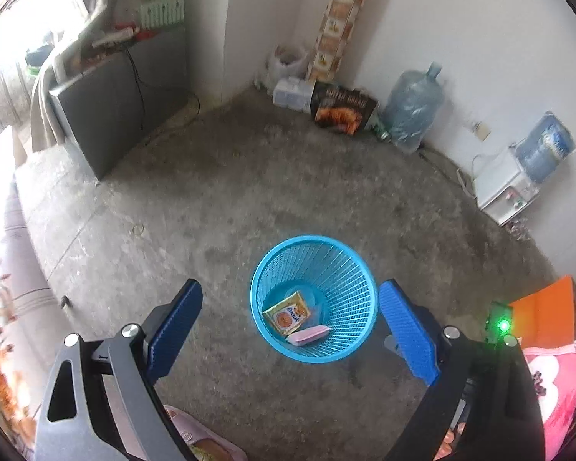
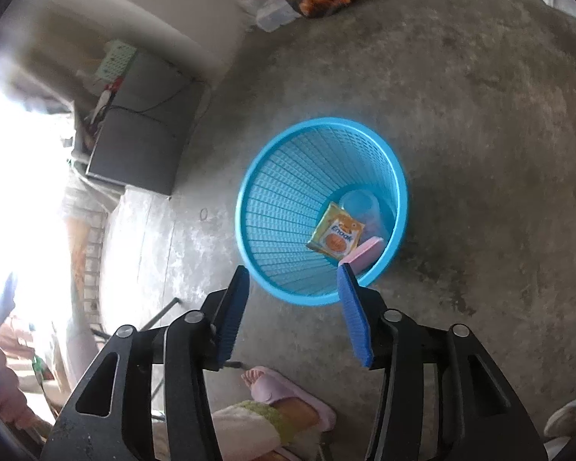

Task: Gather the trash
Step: 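Move both grippers back from the wastebasket to the table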

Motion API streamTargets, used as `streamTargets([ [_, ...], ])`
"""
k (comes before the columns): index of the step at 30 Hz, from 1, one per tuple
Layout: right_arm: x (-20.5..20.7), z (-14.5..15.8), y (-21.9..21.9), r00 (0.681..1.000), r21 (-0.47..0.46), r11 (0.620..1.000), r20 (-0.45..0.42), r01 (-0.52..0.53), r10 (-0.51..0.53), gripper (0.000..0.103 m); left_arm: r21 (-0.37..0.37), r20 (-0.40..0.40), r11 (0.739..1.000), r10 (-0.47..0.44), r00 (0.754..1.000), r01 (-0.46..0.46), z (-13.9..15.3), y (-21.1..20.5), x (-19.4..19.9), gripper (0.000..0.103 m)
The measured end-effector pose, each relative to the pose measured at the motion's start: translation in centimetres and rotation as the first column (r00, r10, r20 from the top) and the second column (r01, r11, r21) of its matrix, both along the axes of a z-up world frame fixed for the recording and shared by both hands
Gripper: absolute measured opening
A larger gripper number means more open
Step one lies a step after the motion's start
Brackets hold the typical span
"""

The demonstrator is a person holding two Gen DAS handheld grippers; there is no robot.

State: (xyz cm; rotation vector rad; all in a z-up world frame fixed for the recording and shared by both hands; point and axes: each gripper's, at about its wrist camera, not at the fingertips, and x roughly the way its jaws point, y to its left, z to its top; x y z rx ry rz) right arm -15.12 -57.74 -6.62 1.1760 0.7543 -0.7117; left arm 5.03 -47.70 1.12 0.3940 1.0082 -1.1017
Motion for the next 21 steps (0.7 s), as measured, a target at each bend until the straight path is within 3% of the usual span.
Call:
streamTargets([
  [7, 0.8, 5.7, 3.4, 0.991, -0.102, 0.989, 0.057, -0.111, 0.118, 0.066, -0.078, 0.034, 0.996, -0.039, 0.999, 0.042, 4.9, 6.8, -1.8, 0.093],
  [11, 1.9, 9.0, 5.7, 0.975, -0.159, 0.969, 0.091, -0.187, 0.203, 0.07, -0.114, 0.053, 0.993, -0.009, 0.999, 0.015, 7.4, 12.7, -1.6, 0.094],
  [17, 4.3, 12.4, 9.6, 0.931, -0.207, 0.93, 0.143, -0.303, 0.335, 0.074, -0.18, 0.088, 0.975, 0.15, 0.985, -0.132, 10.1, 24.4, 0.5, 0.097],
  [21, 6.4, 13.6, 12.0, 0.895, -0.207, 0.905, 0.179, -0.372, 0.409, 0.074, -0.198, 0.122, 0.938, 0.313, 0.942, -0.286, 10.4, 33.7, 2.3, 0.097],
])
